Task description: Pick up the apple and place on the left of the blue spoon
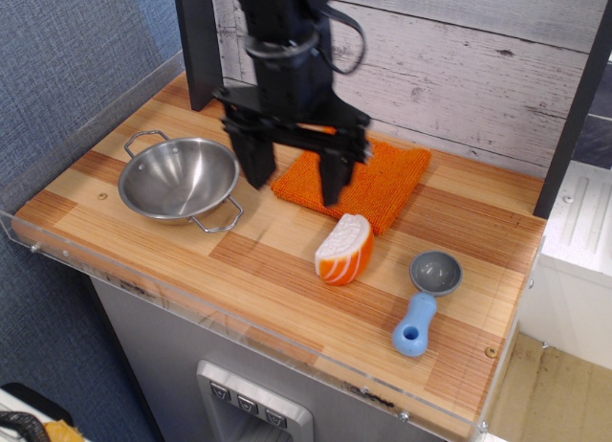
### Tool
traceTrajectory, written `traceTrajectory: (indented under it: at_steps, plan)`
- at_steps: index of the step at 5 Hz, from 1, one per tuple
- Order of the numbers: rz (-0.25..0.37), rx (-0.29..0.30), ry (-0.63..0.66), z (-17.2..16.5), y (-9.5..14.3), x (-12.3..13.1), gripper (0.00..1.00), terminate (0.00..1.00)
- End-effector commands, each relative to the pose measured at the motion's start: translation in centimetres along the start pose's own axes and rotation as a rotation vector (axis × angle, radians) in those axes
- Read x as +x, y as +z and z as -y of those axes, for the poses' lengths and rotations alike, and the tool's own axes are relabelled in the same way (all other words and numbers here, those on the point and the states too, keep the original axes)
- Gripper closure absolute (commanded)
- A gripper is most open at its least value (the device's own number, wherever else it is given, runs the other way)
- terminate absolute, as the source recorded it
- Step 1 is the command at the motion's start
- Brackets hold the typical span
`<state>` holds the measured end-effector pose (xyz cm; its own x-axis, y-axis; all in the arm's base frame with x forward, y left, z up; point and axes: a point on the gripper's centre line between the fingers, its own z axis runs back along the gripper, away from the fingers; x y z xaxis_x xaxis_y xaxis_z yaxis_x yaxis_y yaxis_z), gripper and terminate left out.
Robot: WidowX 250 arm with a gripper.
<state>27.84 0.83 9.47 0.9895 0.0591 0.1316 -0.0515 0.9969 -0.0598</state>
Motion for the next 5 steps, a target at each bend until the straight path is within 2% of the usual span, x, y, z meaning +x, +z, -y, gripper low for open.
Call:
traceTrajectory:
  at_steps: [1, 2, 4, 5]
  plan:
    - [0.1, 0.012, 0.071, -4.94, 3.92, 2.65, 0.0, 0.0]
    - [0.093, 0.026, 0.048, -5.3, 4.84, 3.5, 0.0, 0.0]
    - [0.093, 0.026, 0.048, -5.3, 4.84, 3.5, 0.0, 0.0]
    - [0.093, 0.026, 0.048, -5.3, 4.84, 3.5, 0.0, 1.0]
